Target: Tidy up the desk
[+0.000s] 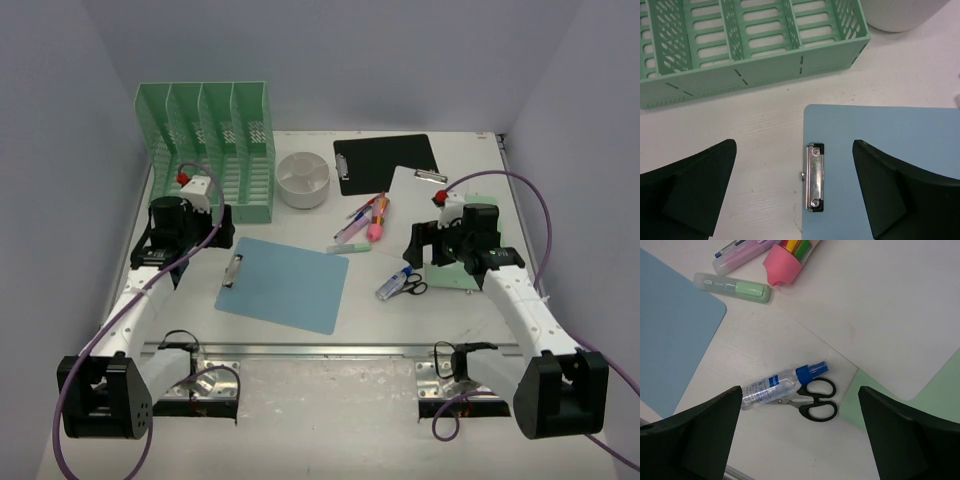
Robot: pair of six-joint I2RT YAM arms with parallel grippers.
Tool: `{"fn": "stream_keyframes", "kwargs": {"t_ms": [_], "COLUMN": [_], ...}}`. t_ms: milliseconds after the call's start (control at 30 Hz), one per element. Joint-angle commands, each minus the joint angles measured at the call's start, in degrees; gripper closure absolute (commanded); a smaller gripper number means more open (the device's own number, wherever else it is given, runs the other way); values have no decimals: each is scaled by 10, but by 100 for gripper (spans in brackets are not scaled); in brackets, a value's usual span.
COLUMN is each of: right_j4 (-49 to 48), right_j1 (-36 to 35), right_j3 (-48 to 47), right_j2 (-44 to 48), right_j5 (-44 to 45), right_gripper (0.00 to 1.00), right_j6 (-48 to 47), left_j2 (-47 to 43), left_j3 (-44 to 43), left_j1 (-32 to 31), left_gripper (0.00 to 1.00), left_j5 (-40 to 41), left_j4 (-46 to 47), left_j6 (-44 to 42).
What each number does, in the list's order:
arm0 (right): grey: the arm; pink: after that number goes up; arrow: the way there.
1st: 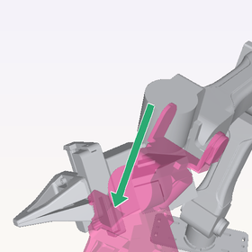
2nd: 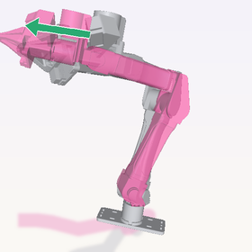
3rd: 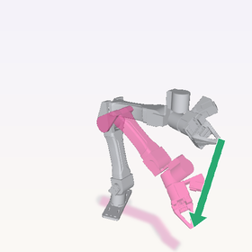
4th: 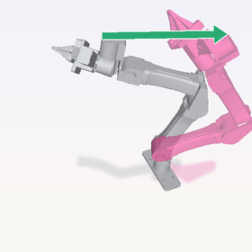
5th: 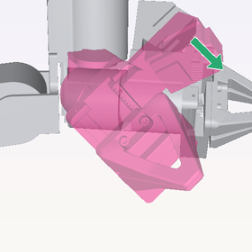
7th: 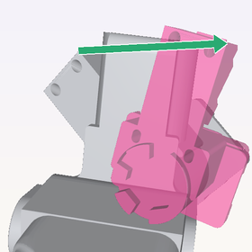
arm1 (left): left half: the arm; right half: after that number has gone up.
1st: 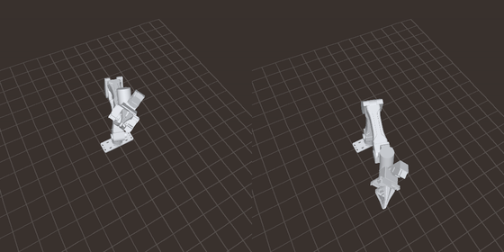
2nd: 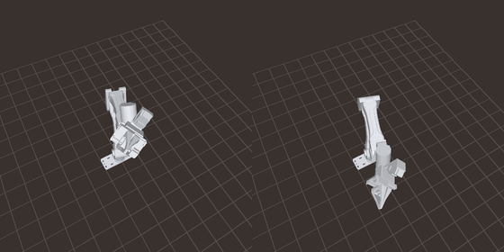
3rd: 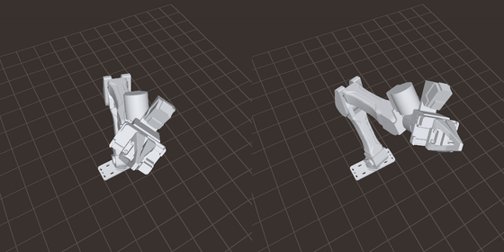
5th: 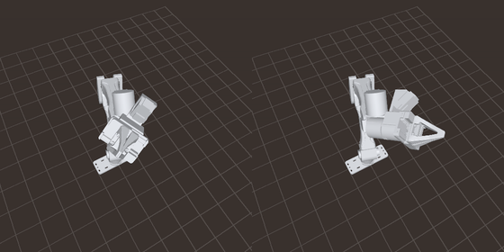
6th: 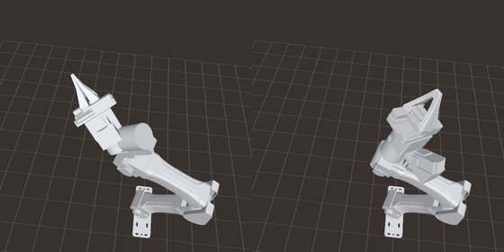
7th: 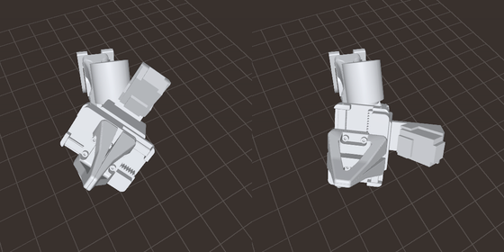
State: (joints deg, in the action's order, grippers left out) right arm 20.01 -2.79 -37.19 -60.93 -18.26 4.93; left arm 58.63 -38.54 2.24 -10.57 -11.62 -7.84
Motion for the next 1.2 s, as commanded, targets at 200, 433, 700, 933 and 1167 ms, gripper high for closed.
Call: {"fn": "stream_keyframes", "kwargs": {"t_ms": [200,433,700,933,1167], "right_j4": [97,281,307,329,337], "right_j1": [-2,-27,-69,-74,-75], "right_j3": [-103,-244,-263,-278,-305], "right_j2": [-60,-218,-300,-365,-441], "right_j5": [109,170,134,69,38], "right_gripper": [17,26,28,29,36], "right_j6": [175,255,314,340,348], "left_j2": [-26,-5,11,25,48], "left_j3": [9,8,12,8,13], "left_j1": [1,2,1,1,1], "left_gripper": [0,0,0,0,0], "left_j5": [126,176,215,233,246], "left_j4": [65,76,72,74,80], "left_j6": [57,71,73,73,73]}}
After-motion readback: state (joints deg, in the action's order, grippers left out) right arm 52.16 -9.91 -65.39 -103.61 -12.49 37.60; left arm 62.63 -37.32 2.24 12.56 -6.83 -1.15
